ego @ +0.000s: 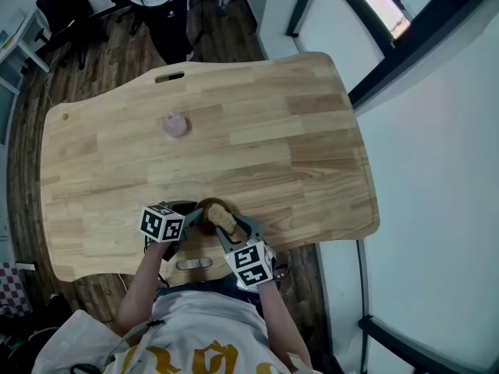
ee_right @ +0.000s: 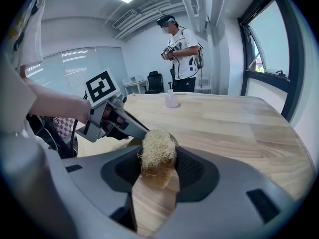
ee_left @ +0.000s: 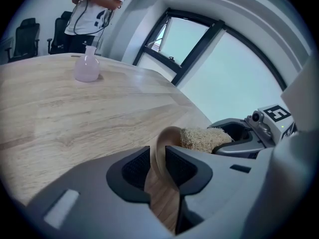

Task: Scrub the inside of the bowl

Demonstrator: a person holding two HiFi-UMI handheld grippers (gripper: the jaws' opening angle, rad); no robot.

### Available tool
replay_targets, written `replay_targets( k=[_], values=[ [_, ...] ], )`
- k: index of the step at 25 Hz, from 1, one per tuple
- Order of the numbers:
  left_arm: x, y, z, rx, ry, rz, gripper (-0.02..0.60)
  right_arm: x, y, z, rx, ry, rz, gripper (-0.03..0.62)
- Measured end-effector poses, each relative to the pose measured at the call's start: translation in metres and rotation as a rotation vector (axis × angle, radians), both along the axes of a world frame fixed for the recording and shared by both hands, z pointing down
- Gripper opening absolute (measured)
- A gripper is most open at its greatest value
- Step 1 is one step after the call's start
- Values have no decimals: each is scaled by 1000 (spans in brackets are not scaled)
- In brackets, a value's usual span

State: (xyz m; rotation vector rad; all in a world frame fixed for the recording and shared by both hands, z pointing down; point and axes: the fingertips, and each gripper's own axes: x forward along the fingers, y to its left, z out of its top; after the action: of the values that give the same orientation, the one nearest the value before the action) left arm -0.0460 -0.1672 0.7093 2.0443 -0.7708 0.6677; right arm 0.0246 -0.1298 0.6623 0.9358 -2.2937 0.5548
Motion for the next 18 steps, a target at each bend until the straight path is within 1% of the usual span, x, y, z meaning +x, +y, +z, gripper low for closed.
replay_targets(
  k=[4, 6, 9, 11, 13, 14, 15, 18],
  values=[
    [1, -6, -7, 20, -23, 25, 97, 0, -2, -2, 7, 10, -13, 184],
    [4, -9, -7, 17, -45, 59, 97, 1, -4, -3, 8, 8, -9, 184],
    [7, -6, 0, -28, -77, 130, 97, 1, -6, -2, 9, 12, -13, 184],
    [7, -5, 4, -59, -86, 153, 97, 0, -6, -1, 17, 31, -34, 184],
    [6, -7, 5, -79, -83, 146, 85, 0, -7, 0, 22, 48, -53, 184],
    [6, -8, 5, -87, -81, 137, 43, 0, -7, 0, 21, 53, -56, 184],
    [5, -9, 5, -95, -78, 130, 26, 0, -7, 0, 21, 56, -57, 184],
    [5, -10, 3, -96, -84, 118, 26, 0, -8, 2, 20, 76, -61, 184]
  ],
)
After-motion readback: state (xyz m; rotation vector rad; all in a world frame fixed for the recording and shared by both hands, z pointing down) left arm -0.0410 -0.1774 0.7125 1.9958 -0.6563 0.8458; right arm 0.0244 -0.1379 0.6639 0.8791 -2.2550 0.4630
